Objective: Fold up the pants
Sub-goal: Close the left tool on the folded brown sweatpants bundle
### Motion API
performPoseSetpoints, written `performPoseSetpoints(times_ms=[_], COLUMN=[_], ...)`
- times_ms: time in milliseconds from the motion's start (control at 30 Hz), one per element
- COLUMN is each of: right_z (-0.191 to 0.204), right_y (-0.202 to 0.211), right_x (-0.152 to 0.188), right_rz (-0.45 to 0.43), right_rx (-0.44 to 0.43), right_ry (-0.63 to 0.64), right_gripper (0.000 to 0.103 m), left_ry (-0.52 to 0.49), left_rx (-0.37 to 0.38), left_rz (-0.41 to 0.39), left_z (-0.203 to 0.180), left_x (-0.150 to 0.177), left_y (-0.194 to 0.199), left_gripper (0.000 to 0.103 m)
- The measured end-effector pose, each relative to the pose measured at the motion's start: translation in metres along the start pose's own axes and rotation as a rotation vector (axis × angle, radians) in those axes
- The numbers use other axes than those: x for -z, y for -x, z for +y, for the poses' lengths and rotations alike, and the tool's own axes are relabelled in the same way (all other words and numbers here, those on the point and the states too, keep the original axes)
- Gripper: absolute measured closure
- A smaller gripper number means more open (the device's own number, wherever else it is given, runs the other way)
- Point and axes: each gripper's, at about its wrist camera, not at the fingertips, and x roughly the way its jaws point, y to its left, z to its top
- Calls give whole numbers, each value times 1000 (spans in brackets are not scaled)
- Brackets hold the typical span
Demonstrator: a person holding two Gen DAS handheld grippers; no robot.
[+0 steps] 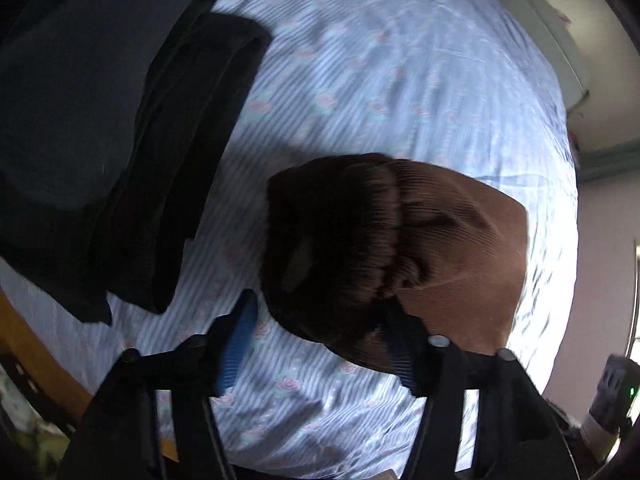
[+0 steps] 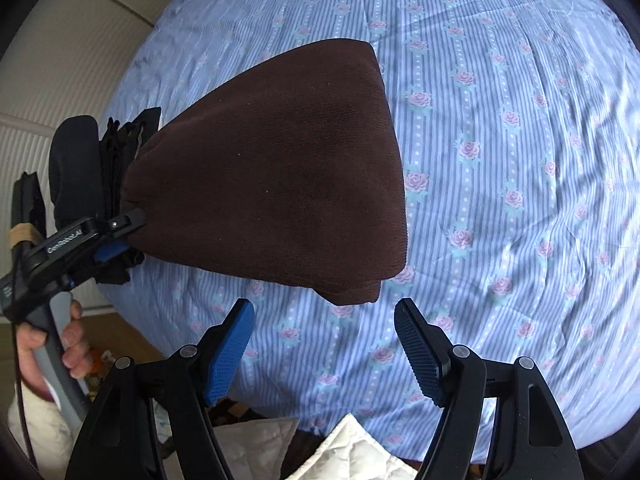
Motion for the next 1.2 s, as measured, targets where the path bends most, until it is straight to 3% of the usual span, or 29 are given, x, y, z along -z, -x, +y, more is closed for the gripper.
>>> performPoseSetpoints(times_ms=[200, 367, 467, 600, 733, 933, 1000, 1067, 1200], right_z=[0, 0, -4, -17, -26, -10, -8, -6, -11], right_y=[3, 3, 8, 19, 23, 20, 16, 13, 0], right_x=[-2, -1, -2, -6, -10, -15, -19, -25, -37], right_rz=[-9, -10, -37, -99, -126, -155, -163, -169, -166], right_rx=[26, 44, 35, 15, 43, 76, 75, 79, 84], right_ry=[4, -3, -23, -87, -135, -75, -68, -64, -67], right_gripper=[29, 29, 29, 29, 29, 29, 29, 29, 29], left_ry=[2, -3, -59, -201, -180, -133, -98, -73, -71], left_rx=[17, 42, 55, 48, 25, 43, 53, 52, 28], left_rz=[33, 23, -25, -115, -55, -26, 0, 15, 43], left_z=[7, 6, -4, -27, -13, 4, 13, 19, 27], left_x=[1, 0, 0, -4, -14, -11, -11, -10, -7], left_y=[-20, -21, -2, 22, -2, -12, -16, -19, -25], left_gripper=[39, 59, 64, 65, 64, 56, 49, 34, 23])
